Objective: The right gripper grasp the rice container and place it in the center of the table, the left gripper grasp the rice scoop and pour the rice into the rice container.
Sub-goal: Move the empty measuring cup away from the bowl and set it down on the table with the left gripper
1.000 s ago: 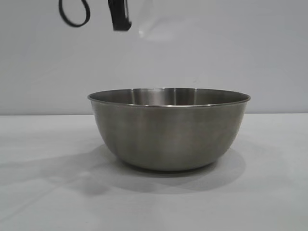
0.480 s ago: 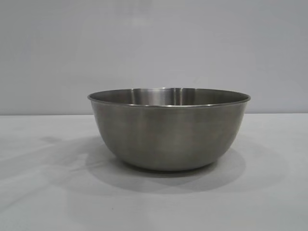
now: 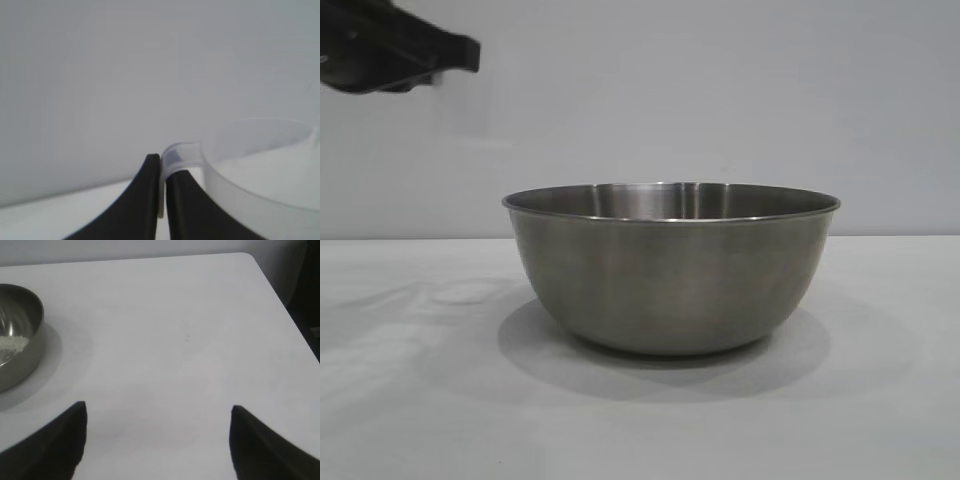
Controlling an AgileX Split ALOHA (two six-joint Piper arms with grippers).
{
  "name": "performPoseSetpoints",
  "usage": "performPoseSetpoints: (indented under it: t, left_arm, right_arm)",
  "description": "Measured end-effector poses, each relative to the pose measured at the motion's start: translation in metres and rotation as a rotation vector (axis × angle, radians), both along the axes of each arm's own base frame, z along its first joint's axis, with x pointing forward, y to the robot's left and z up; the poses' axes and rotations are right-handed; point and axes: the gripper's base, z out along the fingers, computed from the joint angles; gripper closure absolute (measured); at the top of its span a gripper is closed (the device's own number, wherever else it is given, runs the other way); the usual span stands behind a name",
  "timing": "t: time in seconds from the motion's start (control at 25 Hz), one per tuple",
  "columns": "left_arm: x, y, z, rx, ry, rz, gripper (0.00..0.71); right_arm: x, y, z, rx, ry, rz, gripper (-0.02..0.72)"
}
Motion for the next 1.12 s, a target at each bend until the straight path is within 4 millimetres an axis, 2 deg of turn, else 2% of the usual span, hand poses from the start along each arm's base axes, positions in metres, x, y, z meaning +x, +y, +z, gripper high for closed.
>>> performPoseSetpoints:
  t: [0.2, 0.48, 0.96, 1.04, 1.12]
  left_arm:
    - [0.003, 0.008, -0.024, -0.042, 0.075, 0.021, 0.710]
    - [0.001, 0.003, -0.050, -0.014, 0.151, -0.061, 0.710]
    - [0.000, 0.003, -0.060, -0.005, 0.182, -0.066, 0.710]
    - [0.000, 0.003, -0.060, -0.005, 0.182, -0.066, 0.611]
    - [-0.001, 0.004, -0.060, -0.004, 0.185, -0.066, 0.546]
  right_arm:
    - [0.000, 0.000, 0.000, 0.000, 0.000, 0.000, 0.154]
    - [0.000, 0.000, 0.000, 0.000, 0.000, 0.000, 0.154]
    - [0.000, 0.000, 0.000, 0.000, 0.000, 0.000, 0.154]
    - [0.000, 0.000, 0.000, 0.000, 0.000, 0.000, 0.154]
    - [0.000, 0.000, 0.000, 0.000, 0.000, 0.000, 0.154]
